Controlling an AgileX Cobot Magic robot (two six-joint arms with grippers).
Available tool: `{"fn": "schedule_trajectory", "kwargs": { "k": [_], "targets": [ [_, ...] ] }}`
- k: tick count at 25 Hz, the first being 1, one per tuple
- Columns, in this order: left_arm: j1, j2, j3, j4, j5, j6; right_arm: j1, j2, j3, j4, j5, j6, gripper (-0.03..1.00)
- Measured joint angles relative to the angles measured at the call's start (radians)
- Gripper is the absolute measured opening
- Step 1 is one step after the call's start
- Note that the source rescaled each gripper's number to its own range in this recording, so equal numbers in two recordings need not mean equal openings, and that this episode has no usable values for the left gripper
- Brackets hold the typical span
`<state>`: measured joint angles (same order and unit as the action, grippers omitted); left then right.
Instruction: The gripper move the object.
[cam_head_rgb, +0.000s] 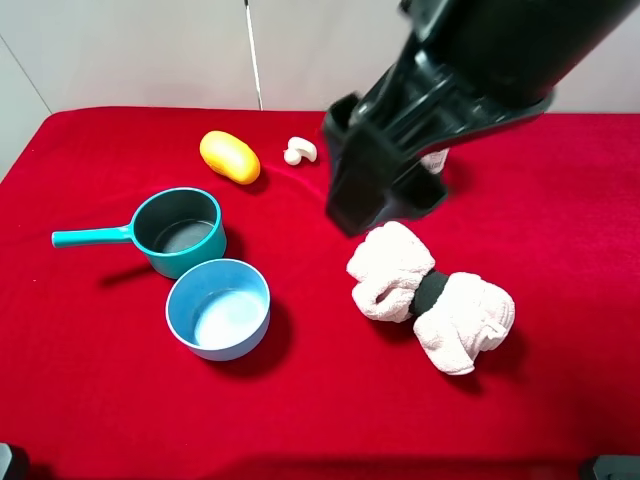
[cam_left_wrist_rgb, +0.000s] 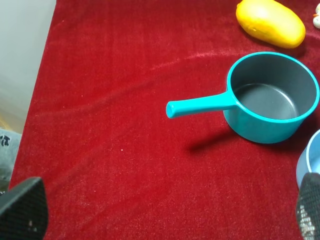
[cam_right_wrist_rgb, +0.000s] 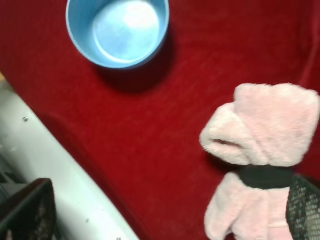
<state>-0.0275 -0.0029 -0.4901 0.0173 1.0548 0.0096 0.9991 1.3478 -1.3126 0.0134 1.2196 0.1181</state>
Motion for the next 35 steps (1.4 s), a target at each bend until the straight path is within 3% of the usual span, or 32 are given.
{"fn": "schedule_trajectory", "kwargs": {
  "k": [11, 16, 25, 31, 35],
  "targets": [
    [0.000, 0.000, 0.000, 0.000, 0.000, 0.000, -0.002, -0.187, 0.000, -0.226, 0.002, 0.003, 1.00],
    [0.000, 0.000, 0.000, 0.000, 0.000, 0.000, -0.084, -0.274, 0.000, -0.241, 0.003, 0.003, 1.00],
    [0.000, 0.000, 0.000, 0.000, 0.000, 0.000, -0.394, -0.458, 0.055, -0.150, 0.003, -0.108, 1.00],
    [0.000, 0.000, 0.000, 0.000, 0.000, 0.000, -0.643, -0.664, 0.220, -0.084, 0.002, -0.123, 1.00],
    [0.000, 0.000, 0.000, 0.000, 0.000, 0.000, -0.771, -0.830, 0.375, -0.077, -0.055, -0.123, 1.00]
  ]
}}
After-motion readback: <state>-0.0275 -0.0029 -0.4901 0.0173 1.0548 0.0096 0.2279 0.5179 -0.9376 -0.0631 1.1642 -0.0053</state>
